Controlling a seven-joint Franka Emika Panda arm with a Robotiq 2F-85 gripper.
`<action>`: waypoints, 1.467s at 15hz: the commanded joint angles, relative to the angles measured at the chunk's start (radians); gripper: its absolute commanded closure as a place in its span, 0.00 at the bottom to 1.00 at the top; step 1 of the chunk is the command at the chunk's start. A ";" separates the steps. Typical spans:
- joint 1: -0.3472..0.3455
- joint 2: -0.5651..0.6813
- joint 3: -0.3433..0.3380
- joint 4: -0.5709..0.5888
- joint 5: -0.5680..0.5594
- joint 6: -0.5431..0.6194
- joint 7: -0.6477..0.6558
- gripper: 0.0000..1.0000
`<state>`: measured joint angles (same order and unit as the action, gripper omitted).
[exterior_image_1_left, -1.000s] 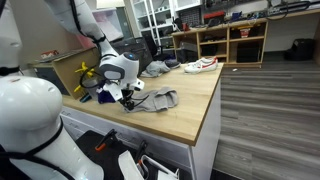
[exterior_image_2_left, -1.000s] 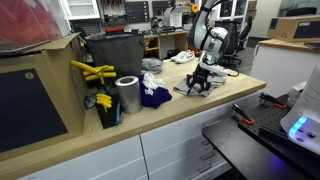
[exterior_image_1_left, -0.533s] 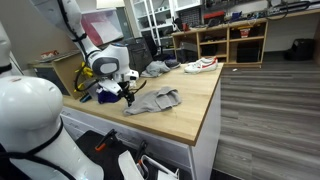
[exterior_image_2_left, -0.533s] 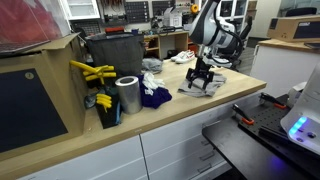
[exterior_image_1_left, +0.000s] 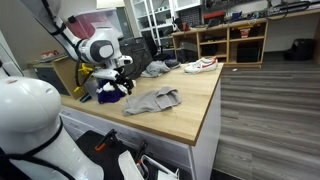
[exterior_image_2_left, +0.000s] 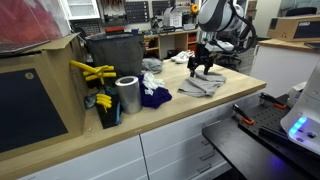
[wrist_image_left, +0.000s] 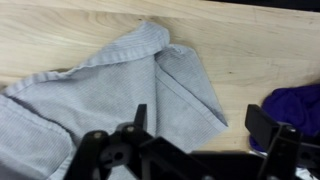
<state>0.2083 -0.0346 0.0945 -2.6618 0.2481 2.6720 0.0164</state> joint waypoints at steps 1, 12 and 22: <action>-0.071 -0.069 -0.010 -0.003 -0.159 -0.086 0.064 0.00; -0.269 0.009 -0.130 0.066 -0.395 -0.073 0.099 0.00; -0.309 0.197 -0.232 0.121 -0.430 -0.014 0.137 0.00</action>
<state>-0.1040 0.1069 -0.1233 -2.5660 -0.1719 2.6326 0.1063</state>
